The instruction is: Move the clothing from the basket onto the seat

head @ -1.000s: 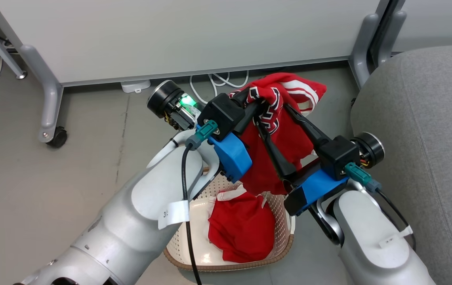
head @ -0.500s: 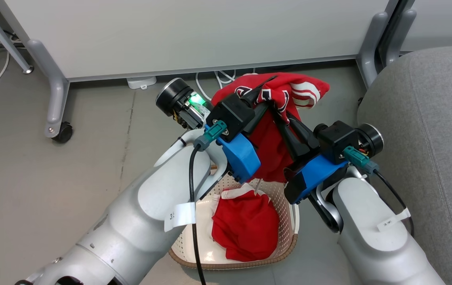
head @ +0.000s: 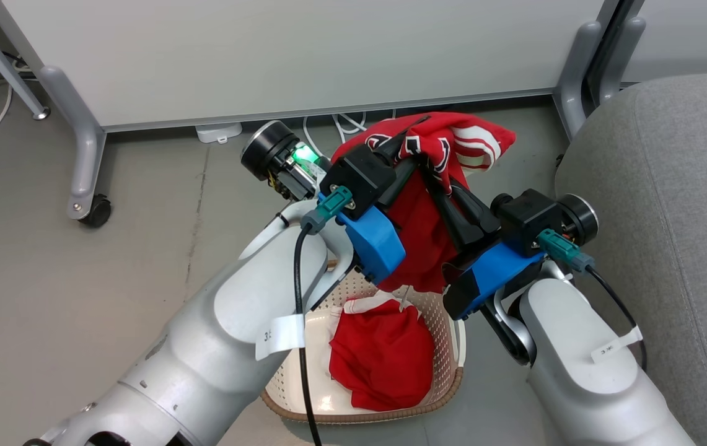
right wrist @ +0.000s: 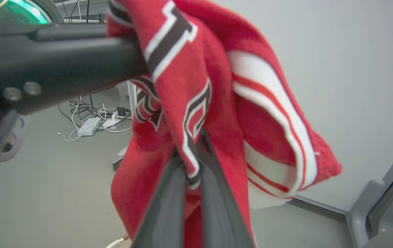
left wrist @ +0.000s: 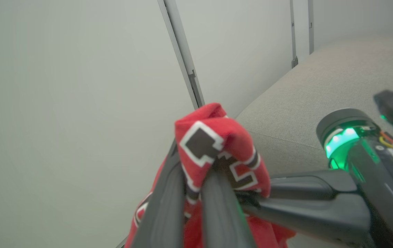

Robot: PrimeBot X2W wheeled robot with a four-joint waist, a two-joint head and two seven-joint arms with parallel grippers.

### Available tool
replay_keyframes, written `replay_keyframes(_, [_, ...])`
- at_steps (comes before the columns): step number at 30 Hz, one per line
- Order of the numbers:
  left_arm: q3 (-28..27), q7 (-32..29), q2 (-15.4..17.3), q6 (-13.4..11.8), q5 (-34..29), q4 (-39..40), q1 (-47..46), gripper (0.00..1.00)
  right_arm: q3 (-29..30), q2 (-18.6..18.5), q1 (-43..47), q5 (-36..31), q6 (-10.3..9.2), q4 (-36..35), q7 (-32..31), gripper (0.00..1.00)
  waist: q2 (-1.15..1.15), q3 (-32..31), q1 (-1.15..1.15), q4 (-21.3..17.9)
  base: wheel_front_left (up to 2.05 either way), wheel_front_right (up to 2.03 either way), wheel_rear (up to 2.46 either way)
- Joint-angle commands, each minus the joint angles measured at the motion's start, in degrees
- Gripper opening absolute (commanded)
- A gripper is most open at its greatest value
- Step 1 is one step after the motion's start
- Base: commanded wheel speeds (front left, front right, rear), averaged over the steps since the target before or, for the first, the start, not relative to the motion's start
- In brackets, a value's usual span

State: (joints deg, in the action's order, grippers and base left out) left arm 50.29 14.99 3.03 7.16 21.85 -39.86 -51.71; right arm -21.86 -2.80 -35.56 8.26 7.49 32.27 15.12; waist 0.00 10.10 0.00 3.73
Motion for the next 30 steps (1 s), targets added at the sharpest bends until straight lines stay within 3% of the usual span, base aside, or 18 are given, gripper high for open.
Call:
replay_keyframes(1, [-0.51,0.30,-0.06,-0.17,-0.45,0.12,-0.03,0.87,-0.04,-0.16,0.43,0.53,0.01,-0.44,0.06,0.00,0.00,-0.01,0.00,-0.04,0.00,0.00,0.00])
replay_keyframes(2, [-0.65,0.29,-0.06,-0.33,-0.57,0.08,0.11,1.00,-0.02,-0.16,0.48,0.56,0.01,-0.62,0.06,0.00,0.00,0.01,0.00,-0.05,0.00,0.00,0.00])
replay_keyframes(17, [-1.82,0.29,0.21,-0.13,-1.99,-0.09,1.56,1.00,3.45,-0.16,0.73,-0.29,0.01,-2.68,0.06,0.00,0.00,0.70,0.00,-1.00,0.00,0.00,0.00])
replay_keyframes(30, [-2.99,0.28,1.69,0.00,-2.76,3.55,4.57,1.00,12.55,-0.14,2.08,-4.31,0.01,-6.39,0.06,0.00,0.00,3.41,0.00,-7.07,0.00,0.00,0.00])
